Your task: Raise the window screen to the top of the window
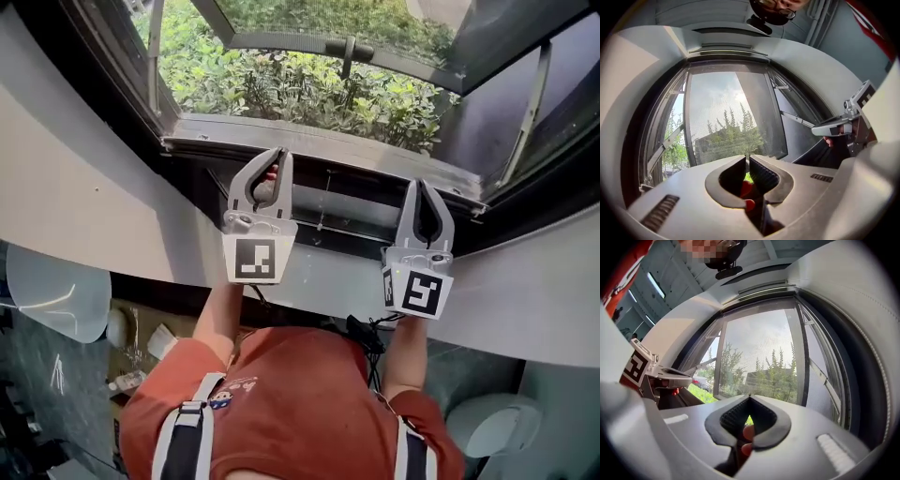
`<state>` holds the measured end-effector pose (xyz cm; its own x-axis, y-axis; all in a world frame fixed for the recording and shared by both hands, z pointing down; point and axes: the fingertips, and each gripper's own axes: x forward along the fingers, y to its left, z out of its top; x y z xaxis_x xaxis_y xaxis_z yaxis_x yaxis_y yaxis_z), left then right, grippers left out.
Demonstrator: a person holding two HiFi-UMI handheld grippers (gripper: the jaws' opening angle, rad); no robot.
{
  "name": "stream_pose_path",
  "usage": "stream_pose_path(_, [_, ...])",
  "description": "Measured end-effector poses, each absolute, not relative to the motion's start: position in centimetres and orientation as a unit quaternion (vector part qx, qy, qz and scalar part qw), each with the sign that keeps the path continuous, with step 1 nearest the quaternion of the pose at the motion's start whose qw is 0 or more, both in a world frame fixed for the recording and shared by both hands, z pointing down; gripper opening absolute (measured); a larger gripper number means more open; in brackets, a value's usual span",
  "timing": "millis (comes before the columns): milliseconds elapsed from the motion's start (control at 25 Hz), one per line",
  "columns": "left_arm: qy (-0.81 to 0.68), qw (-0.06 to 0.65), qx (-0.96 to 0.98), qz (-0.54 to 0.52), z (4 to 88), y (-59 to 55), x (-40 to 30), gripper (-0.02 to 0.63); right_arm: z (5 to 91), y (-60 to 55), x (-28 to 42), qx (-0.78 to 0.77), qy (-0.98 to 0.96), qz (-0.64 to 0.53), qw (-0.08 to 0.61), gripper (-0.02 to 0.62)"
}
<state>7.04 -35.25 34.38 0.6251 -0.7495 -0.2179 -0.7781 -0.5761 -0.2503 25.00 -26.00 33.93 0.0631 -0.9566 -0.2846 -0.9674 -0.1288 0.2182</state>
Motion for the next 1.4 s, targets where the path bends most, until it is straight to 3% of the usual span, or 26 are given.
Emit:
stream_pose_path(320, [0.377,0.226,-0.898,-0.022,36.5,-34.5,8.1,0.09,36.2,-27.0,23.0,-0.688,0.696,0.192,-0.079,0.015])
stream_pose_path(360, [0.367,0.237,-0.899,-0.035,36.9,-34.4,8.3,0.1,36.6,-27.1,22.7,-0.68,0.701,0.193,-0.094,0.083])
stream_pose_path(400, [0.358,0.248,-0.899,-0.05,37.3,-34.4,8.4,0.107,37.0,-27.2,22.5,-0.672,0.705,0.195,-0.112,0.097])
stream_pose_path(800, [0.296,0.393,-0.843,-0.216,41.5,-35.4,8.3,0.156,41.1,-28.0,22.6,-0.602,0.685,0.27,-0.31,0.163])
stream_pose_path(1400, [0.253,0.448,-0.794,-0.324,44.1,-36.9,7.8,0.158,42.5,-27.8,22.6,-0.552,0.686,0.298,-0.369,0.172])
